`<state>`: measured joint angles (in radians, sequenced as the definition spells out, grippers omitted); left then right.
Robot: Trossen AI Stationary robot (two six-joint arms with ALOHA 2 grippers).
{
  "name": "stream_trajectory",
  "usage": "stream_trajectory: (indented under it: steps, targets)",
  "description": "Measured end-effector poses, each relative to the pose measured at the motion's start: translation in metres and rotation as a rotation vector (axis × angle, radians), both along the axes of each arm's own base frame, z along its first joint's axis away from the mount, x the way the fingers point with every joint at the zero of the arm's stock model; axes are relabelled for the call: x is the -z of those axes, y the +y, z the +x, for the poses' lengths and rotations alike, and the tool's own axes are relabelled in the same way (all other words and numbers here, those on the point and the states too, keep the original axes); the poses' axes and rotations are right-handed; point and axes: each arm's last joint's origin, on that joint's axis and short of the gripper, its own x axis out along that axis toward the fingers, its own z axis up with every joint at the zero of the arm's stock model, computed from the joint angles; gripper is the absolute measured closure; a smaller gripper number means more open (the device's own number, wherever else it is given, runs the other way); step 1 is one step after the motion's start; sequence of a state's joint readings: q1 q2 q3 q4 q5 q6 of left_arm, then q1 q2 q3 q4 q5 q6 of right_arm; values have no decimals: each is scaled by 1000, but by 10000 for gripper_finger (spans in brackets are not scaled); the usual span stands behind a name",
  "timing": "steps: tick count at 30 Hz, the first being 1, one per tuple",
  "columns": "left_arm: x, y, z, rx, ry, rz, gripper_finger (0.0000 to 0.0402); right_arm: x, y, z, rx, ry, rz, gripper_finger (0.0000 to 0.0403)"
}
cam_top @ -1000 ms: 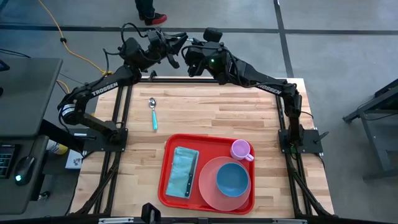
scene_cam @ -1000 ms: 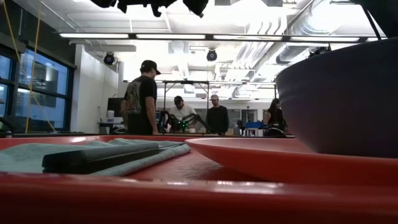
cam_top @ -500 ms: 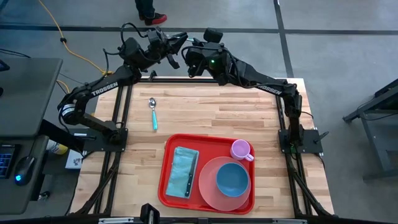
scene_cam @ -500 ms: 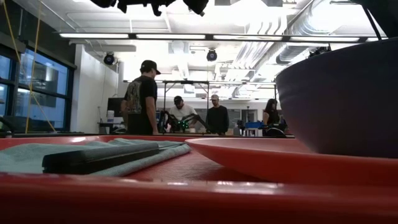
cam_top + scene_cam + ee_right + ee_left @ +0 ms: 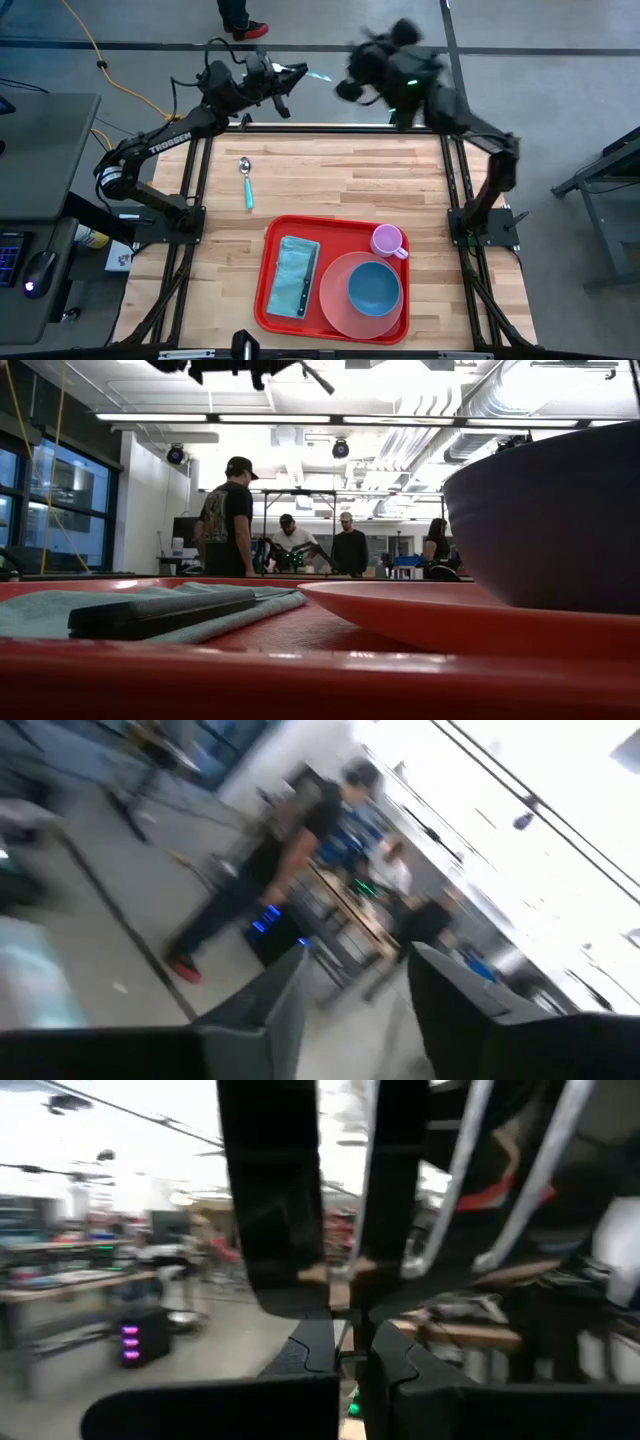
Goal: Set up tray
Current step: Put the blue fork on the blue table napkin to the left of the black table knife
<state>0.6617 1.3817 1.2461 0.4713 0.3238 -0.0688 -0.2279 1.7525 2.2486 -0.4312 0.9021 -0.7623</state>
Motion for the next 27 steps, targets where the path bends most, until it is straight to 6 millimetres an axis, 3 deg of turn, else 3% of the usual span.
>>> stream_trajectory:
  steps: [5, 11, 18, 27]
  targets:
    - [4, -7, -1, 163, 105, -6, 365, -9, 4, -36, 121, 13, 51, 204]
    - [9, -26, -11, 594, 259, -59, 365, -10, 13, -79, 182, 80, 118, 186]
    - [13, -54, -33, 1035, 387, -120, 365, 10, 15, -84, 173, 153, 232, 197]
    - [52, -97, -45, 1225, 572, -242, 365, 15, 16, -82, 146, 149, 279, 202]
